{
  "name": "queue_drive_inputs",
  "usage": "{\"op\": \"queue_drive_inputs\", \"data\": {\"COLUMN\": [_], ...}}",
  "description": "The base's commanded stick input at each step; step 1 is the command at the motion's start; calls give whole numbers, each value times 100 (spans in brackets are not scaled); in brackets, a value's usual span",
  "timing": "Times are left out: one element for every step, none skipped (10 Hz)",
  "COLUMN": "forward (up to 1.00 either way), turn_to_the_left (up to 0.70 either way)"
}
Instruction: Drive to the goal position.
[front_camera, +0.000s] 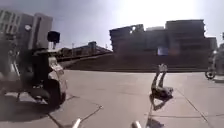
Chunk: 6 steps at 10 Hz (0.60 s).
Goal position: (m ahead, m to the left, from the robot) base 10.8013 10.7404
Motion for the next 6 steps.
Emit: {"op": "queue_drive_inputs", "data": {"forward": [100,100,100,100,100,100], "turn_to_the_left": [0,0,0,0,1,17]}}
